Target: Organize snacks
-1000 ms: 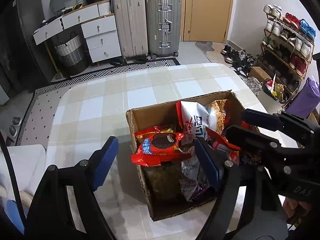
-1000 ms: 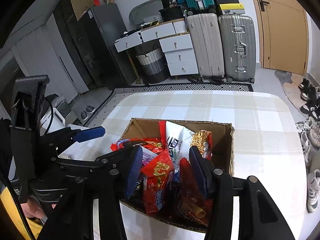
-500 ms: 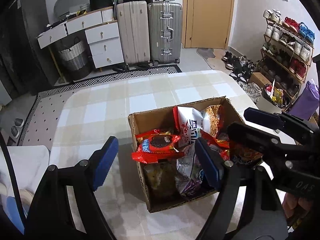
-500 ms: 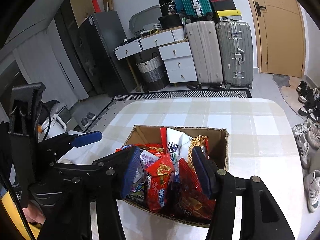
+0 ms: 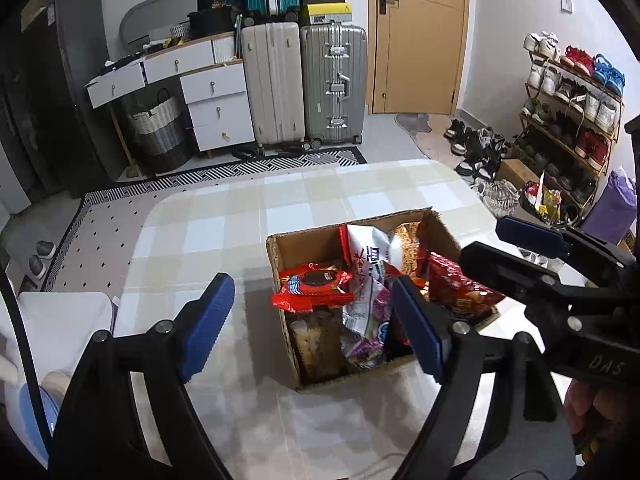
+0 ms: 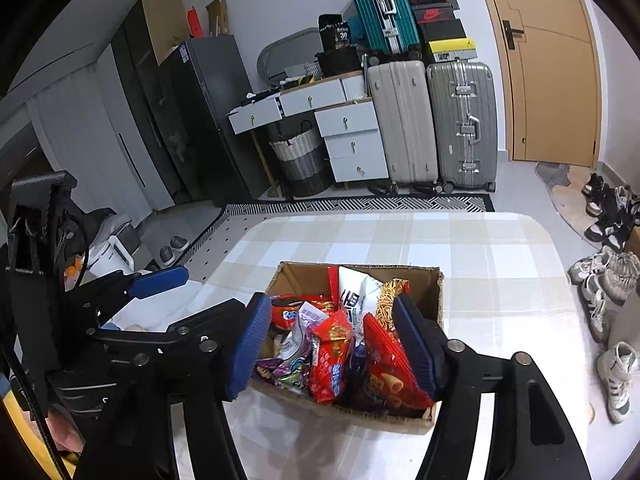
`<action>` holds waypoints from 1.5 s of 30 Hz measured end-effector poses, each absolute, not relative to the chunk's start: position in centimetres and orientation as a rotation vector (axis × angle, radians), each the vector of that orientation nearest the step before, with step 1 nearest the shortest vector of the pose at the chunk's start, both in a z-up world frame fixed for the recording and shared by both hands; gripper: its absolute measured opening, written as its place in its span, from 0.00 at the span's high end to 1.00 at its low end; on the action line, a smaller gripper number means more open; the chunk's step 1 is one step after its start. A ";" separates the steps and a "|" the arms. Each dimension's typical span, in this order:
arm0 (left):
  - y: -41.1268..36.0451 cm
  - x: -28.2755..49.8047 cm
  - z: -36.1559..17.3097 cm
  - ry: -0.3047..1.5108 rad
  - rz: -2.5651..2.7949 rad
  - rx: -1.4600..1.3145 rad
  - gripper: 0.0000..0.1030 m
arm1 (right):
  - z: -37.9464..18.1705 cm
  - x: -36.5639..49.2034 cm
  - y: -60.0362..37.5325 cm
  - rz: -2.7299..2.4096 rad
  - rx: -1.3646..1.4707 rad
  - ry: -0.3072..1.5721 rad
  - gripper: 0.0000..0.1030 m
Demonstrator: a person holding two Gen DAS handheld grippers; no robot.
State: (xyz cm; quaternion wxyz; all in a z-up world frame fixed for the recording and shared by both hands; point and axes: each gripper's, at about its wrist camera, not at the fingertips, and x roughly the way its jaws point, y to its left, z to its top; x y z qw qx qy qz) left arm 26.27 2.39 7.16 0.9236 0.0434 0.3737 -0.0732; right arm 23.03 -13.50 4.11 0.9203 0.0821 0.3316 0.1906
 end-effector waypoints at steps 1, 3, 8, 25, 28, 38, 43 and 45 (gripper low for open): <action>2.4 25.8 7.6 0.763 -0.150 0.084 0.21 | 4.6 22.4 -13.6 0.391 0.167 0.674 0.33; 2.5 24.8 8.4 0.754 -0.150 0.078 0.21 | 5.3 21.5 -13.8 0.390 0.165 0.660 0.31; 2.3 21.4 10.7 0.721 -0.149 0.079 0.21 | 7.4 18.3 -14.2 0.389 0.160 0.622 0.30; 1.5 4.9 19.7 0.544 -0.143 0.045 0.13 | 14.0 4.3 -16.0 0.370 0.159 0.460 0.12; 1.8 1.7 20.7 0.519 -0.132 0.031 0.08 | 14.6 1.7 -16.2 0.377 0.170 0.446 0.11; 2.7 -9.4 22.9 0.430 -0.136 0.023 0.01 | 15.9 -6.7 -16.3 0.397 0.171 0.376 0.01; 2.6 -13.8 23.2 0.381 -0.134 0.061 0.01 | 15.6 -9.7 -16.0 0.394 0.148 0.347 0.01; 2.8 -14.7 23.1 0.378 -0.128 0.061 0.01 | 15.2 -9.9 -16.0 0.389 0.147 0.352 0.00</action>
